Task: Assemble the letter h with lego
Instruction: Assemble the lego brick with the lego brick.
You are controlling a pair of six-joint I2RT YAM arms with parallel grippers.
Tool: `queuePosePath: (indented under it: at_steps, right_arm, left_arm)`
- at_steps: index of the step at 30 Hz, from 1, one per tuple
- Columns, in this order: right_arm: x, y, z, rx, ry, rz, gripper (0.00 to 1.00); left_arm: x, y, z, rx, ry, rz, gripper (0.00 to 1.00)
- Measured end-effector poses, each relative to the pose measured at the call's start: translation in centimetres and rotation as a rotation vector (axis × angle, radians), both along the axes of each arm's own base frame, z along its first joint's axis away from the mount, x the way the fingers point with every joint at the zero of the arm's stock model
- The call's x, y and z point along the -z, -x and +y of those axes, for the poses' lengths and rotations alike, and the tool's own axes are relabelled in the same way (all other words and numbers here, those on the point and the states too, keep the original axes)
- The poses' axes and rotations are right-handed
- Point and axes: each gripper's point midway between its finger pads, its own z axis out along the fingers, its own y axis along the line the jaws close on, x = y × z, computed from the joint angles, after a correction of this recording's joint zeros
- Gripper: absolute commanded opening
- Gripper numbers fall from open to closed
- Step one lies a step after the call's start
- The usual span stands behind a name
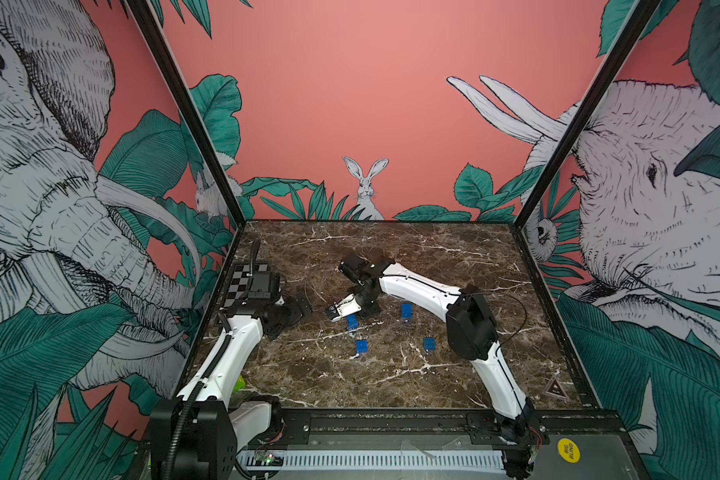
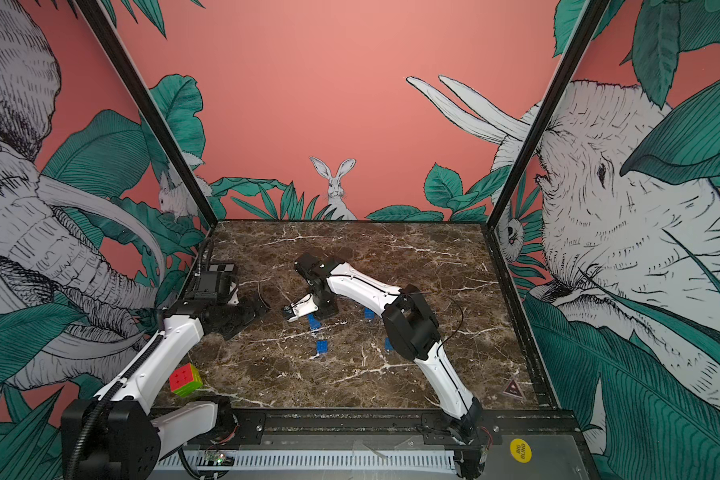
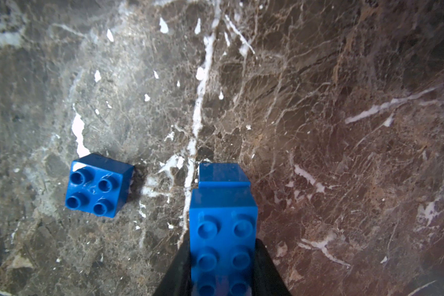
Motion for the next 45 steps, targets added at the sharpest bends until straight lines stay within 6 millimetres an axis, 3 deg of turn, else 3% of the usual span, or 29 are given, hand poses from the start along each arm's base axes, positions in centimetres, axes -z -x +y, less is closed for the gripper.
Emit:
queuePosePath:
  at_steps: [45]
  right_arm:
    - [-0.05, -0.87, 0.17, 0.086, 0.025, 0.025, 0.0]
  left_arm:
    - [0.29, -0.07, 0.26, 0.006, -0.022, 0.004, 0.99]
